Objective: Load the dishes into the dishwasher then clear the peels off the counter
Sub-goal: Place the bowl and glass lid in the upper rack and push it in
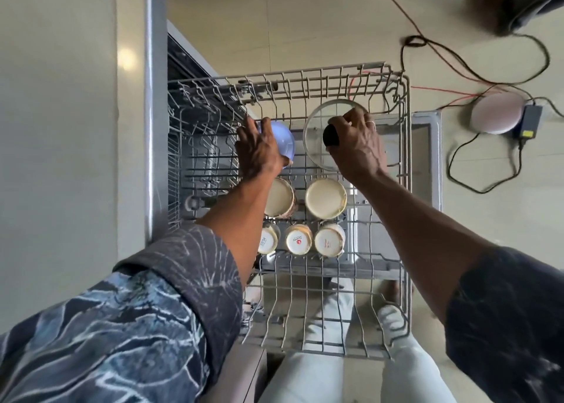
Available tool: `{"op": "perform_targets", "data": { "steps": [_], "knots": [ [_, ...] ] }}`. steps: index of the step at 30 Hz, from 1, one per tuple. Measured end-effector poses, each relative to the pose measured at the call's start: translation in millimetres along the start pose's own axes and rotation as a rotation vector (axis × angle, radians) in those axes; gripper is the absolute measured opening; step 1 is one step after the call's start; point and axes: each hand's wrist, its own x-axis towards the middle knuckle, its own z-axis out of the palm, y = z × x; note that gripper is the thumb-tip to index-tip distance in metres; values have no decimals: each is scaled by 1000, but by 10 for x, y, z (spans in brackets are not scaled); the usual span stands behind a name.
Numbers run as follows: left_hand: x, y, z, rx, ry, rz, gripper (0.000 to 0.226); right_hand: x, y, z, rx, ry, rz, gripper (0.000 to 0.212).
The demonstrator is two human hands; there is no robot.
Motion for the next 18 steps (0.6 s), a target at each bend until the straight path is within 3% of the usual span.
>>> {"op": "perform_targets", "data": {
  "steps": [8, 18],
  "knots": [
    [7, -33, 47, -55, -23, -12, 108, 2, 79, 9, -53, -45, -52, 54],
    [-7, -80, 48, -106, -84, -40, 110, 3, 56, 33, -75, -66, -25, 58]
  ]
}}
